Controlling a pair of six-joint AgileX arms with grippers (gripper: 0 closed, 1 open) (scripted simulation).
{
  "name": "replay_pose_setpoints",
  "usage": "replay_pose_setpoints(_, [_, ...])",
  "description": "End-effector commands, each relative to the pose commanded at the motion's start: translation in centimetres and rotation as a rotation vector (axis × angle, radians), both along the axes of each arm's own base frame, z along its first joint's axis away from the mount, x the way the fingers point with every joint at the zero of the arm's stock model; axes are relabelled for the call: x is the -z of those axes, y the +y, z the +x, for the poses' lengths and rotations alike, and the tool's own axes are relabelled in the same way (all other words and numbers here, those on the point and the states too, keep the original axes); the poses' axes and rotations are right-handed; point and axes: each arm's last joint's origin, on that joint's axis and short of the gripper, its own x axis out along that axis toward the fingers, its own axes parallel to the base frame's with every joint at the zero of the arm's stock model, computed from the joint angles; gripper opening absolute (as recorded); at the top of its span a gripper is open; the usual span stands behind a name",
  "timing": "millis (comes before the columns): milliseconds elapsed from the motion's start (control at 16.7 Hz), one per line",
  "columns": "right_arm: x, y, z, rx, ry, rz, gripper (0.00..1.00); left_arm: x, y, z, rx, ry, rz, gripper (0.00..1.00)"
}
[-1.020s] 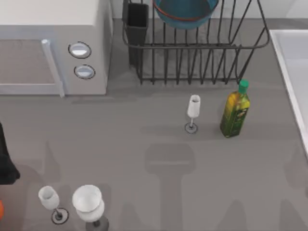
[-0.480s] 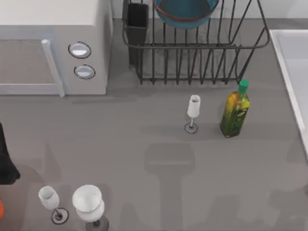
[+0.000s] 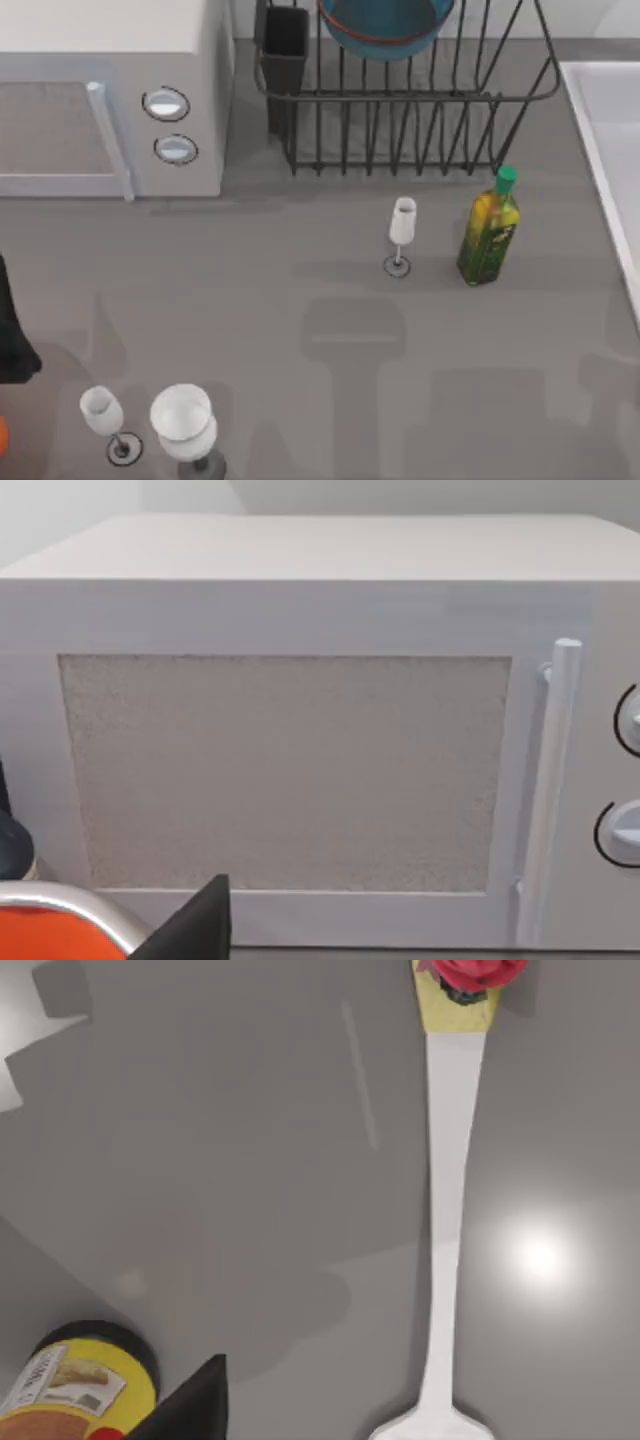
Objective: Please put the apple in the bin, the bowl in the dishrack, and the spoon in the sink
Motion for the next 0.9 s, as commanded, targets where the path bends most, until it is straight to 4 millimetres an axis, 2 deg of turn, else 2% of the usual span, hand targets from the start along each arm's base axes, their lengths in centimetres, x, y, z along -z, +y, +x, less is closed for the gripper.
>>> replay_pose_setpoints(360, [0.1,0.0,0.1,-0.013,0.010,0.001,1.00,0.0,0.0,0.0,0.000,0.000,0.000,1.00])
replay_pose_setpoints(480, [0.8,-0.1,0.2,-0.013,0.011,0.002,1.00,0.0,0.0,0.0,0.000,0.000,0.000,1.00])
replay_pose_setpoints(660, [3.1,-0.5,0.5,-0.011,0.009,0.003,1.00,0.0,0.0,0.0,0.000,0.000,0.000,1.00])
replay_pose_setpoints(900, [7.1,-0.3,0.8,-0.013,0.000,0.003,1.00,0.0,0.0,0.0,0.000,0.000,0.000,1.00])
